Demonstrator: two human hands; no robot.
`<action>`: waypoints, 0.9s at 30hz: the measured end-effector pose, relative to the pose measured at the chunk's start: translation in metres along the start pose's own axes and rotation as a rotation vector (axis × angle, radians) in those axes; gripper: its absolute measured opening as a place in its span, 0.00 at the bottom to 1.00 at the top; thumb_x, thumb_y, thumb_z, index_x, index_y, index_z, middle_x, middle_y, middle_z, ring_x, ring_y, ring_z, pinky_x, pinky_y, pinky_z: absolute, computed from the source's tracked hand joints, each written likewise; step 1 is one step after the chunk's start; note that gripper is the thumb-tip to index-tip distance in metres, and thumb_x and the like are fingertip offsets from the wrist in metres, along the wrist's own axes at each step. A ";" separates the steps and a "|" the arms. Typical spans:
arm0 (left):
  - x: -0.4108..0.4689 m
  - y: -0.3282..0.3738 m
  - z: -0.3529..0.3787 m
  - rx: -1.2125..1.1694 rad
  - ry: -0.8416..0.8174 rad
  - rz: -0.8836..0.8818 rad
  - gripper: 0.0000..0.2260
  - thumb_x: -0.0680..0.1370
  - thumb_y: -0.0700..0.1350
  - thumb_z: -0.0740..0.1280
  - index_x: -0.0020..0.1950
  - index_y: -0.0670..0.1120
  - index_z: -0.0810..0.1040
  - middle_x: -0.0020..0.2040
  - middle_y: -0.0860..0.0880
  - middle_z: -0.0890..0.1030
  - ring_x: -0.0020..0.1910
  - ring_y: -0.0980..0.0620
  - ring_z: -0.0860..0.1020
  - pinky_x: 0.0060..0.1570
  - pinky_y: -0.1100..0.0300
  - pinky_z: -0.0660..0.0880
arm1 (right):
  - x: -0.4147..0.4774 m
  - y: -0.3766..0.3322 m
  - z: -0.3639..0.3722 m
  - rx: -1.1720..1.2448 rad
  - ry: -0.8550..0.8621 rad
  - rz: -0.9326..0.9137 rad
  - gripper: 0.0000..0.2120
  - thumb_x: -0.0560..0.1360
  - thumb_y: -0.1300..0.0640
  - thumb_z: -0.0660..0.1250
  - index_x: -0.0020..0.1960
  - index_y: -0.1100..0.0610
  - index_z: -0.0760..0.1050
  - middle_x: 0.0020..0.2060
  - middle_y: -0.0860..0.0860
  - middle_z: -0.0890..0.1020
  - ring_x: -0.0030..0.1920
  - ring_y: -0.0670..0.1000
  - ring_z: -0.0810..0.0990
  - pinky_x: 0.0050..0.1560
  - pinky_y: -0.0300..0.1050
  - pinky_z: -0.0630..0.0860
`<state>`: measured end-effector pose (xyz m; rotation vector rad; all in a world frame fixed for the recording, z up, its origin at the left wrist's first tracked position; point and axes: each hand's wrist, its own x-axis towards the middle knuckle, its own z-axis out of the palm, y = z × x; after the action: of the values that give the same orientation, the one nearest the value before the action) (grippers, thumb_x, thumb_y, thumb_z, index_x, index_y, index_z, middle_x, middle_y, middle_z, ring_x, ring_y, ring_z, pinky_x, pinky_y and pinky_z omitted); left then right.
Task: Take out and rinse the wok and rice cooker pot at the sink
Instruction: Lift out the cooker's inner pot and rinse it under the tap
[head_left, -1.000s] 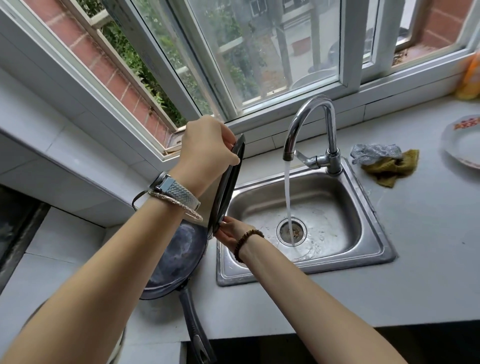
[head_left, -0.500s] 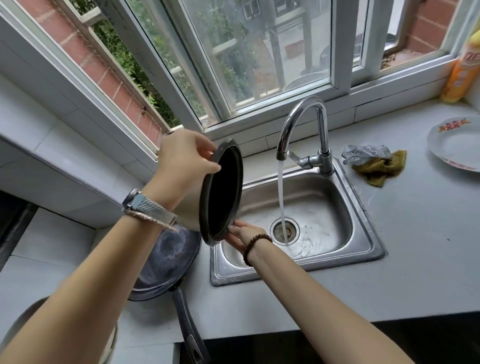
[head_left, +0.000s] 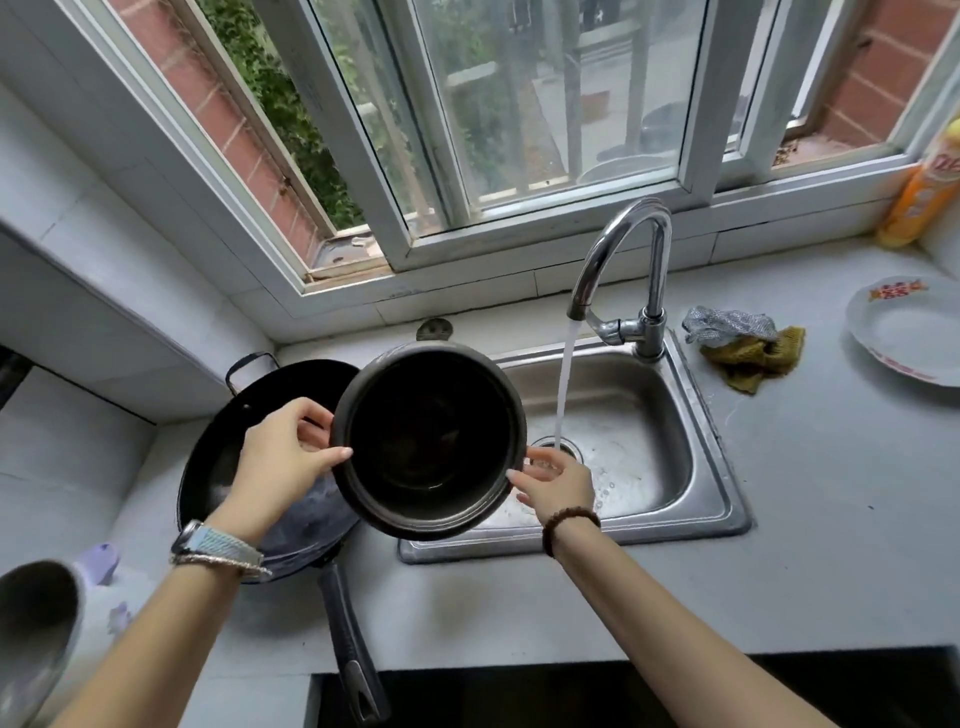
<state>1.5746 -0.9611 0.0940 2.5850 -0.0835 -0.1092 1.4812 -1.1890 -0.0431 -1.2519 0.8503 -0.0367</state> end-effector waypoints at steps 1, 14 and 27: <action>-0.002 -0.006 0.006 -0.007 -0.001 0.013 0.15 0.64 0.37 0.80 0.41 0.48 0.77 0.34 0.50 0.81 0.33 0.52 0.80 0.44 0.51 0.80 | 0.001 0.002 -0.005 -0.080 0.018 -0.082 0.15 0.65 0.65 0.77 0.42 0.48 0.78 0.38 0.51 0.85 0.41 0.49 0.84 0.50 0.48 0.81; -0.006 -0.043 0.086 -0.024 -0.086 0.136 0.16 0.67 0.44 0.79 0.37 0.49 0.70 0.33 0.54 0.82 0.35 0.61 0.81 0.41 0.54 0.78 | 0.018 0.009 -0.057 -0.581 0.124 -0.453 0.12 0.66 0.49 0.77 0.41 0.46 0.74 0.36 0.40 0.82 0.42 0.41 0.81 0.43 0.49 0.80; 0.002 -0.037 0.141 -0.085 -0.120 0.158 0.12 0.68 0.42 0.78 0.47 0.43 0.79 0.35 0.54 0.81 0.38 0.61 0.79 0.43 0.58 0.77 | 0.038 0.016 -0.093 -0.724 0.124 -0.541 0.12 0.68 0.53 0.77 0.43 0.50 0.74 0.36 0.43 0.82 0.42 0.43 0.81 0.45 0.46 0.80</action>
<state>1.5643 -1.0031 -0.0448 2.4746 -0.3190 -0.2045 1.4473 -1.2761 -0.0825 -2.1587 0.6180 -0.2601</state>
